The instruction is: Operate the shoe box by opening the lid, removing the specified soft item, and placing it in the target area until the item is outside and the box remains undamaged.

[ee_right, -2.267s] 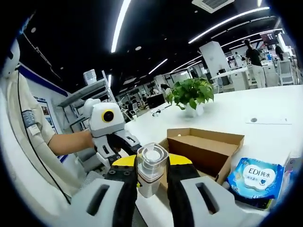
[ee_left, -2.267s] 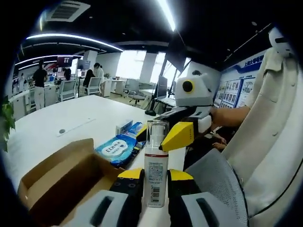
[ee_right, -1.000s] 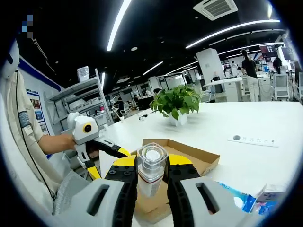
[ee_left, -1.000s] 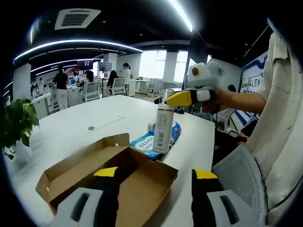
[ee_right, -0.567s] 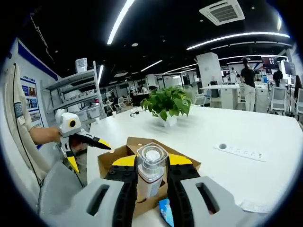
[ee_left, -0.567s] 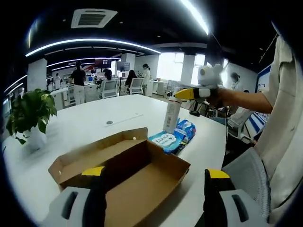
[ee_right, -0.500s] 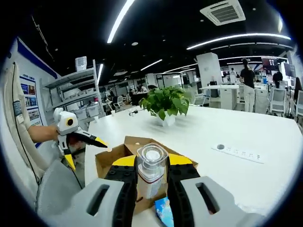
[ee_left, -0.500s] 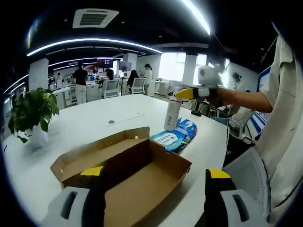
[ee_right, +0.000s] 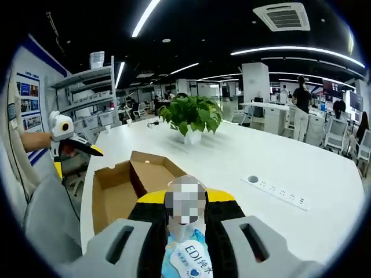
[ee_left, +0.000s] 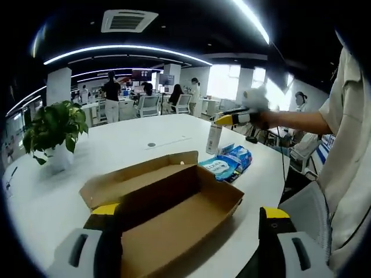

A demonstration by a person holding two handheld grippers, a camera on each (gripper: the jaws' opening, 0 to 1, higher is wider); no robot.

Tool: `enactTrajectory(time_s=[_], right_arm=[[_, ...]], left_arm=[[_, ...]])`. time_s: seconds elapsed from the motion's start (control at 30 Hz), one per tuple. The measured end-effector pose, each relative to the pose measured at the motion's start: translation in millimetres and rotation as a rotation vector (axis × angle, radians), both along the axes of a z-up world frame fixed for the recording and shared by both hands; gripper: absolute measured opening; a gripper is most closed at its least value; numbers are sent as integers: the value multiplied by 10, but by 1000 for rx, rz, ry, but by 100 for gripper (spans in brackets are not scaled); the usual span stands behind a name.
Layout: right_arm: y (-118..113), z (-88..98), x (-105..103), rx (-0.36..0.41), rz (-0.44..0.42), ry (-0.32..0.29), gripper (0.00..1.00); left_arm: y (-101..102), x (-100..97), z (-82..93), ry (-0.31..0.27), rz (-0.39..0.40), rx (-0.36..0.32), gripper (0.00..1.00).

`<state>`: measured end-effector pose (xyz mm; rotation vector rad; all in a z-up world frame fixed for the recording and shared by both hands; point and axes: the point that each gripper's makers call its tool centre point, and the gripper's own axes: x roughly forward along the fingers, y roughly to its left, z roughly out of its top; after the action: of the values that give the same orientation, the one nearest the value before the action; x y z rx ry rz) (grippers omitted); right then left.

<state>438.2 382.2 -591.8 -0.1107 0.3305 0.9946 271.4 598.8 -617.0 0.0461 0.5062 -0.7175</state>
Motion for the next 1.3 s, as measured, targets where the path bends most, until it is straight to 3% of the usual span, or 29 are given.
enactTrajectory(time_s=[0.7, 1.3], right_arm=[[-262, -566, 476, -118, -68, 15, 21], [-310, -965, 510, -202, -73, 15, 22]], left_arm=[[286, -129, -119, 33, 112, 22, 99], [332, -203, -195, 62, 156, 25, 97]])
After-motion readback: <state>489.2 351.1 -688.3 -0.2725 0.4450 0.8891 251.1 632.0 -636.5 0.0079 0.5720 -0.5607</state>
